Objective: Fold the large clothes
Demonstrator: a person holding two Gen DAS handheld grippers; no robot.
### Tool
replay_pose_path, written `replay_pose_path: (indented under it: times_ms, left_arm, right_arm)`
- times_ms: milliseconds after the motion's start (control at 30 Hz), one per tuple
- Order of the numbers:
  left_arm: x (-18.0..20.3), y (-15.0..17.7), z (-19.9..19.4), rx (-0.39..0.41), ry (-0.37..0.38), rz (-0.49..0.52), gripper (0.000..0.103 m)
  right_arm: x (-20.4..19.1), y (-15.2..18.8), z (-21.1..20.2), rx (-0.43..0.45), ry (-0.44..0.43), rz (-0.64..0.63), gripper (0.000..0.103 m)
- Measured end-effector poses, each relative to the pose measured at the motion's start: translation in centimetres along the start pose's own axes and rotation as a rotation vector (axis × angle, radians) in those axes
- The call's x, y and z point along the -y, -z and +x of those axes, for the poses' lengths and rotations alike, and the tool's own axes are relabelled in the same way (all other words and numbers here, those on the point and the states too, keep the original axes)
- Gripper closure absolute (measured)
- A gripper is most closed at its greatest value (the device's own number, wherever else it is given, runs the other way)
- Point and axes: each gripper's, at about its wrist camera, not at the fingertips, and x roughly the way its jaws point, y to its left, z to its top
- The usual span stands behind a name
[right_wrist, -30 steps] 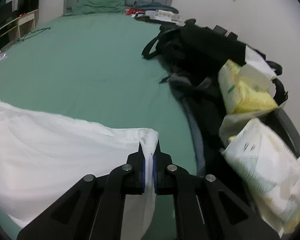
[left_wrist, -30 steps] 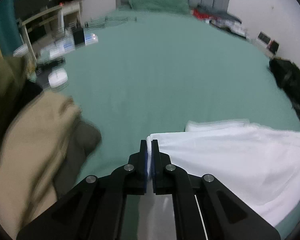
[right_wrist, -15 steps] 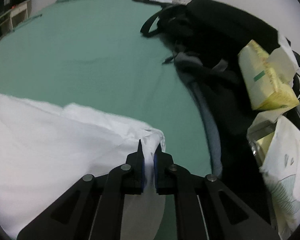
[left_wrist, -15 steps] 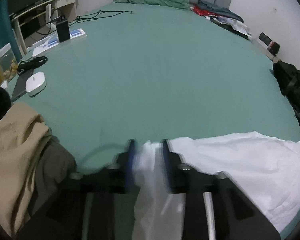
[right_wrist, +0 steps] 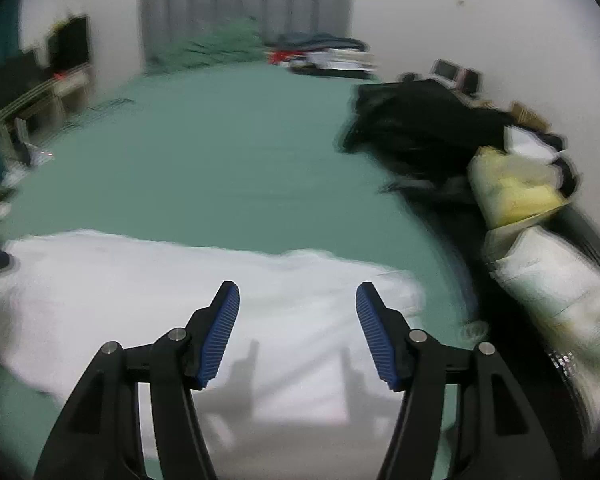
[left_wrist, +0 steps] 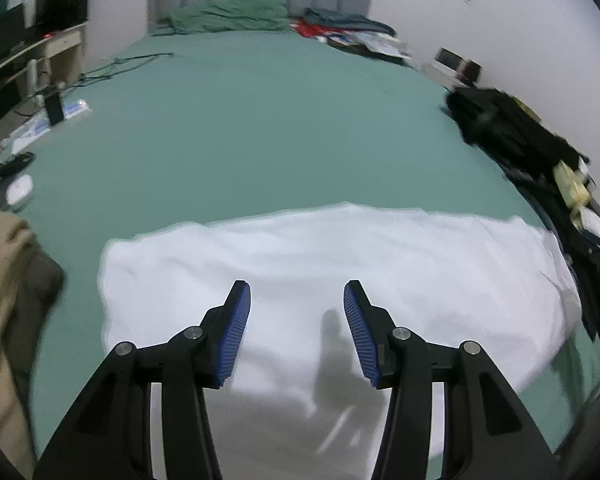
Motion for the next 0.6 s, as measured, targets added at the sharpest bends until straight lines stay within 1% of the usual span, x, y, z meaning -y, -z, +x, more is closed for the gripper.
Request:
replay_pose_path:
  times_ms: [67, 100, 167, 233, 333, 433, 533, 600]
  left_arm:
    - [1.3, 0.8, 0.4, -0.028, 0.011, 0.028, 0.051]
    - [1.9, 1.4, 0.8, -0.048, -0.004, 0.044, 0.051]
    - [2.2, 2.4, 1.8, -0.092, -0.035, 0.059, 0.052]
    - [1.8, 3.4, 2.4, -0.107, -0.041, 0.040, 0.050]
    - [1.8, 4.0, 1.8, -0.077, -0.067, 0.062, 0.047]
    - [1.5, 4.3, 1.1, -0.081, -0.073, 0.033, 0.047]
    - [1.7, 4.2, 0.3, -0.072, -0.091, 0.013, 0.047]
    - [2.3, 3.9, -0.6, -0.049, -0.080, 0.002, 0.047]
  right_arm:
    - [-2.3, 0.9, -0.1, -0.004, -0.076, -0.023, 0.042]
    - [-3.8, 1.4, 0.3, -0.016, -0.088, -0.051, 0.042]
    - [-6.0, 2.6, 1.3, -0.041, -0.091, -0.093, 0.042]
    - [-7.8, 4.0, 2.3, -0.083, -0.079, -0.134, 0.042]
    - [-8.6, 5.3, 3.8, -0.138, -0.051, -0.173, 0.042]
    - [-8.8, 6.0, 2.8, -0.117, -0.028, -0.196, 0.041]
    - [-7.2, 5.4, 0.8, -0.089, -0.011, -0.140, 0.035]
    - [-6.2, 5.6, -0.7, -0.071, -0.006, -0.091, 0.033]
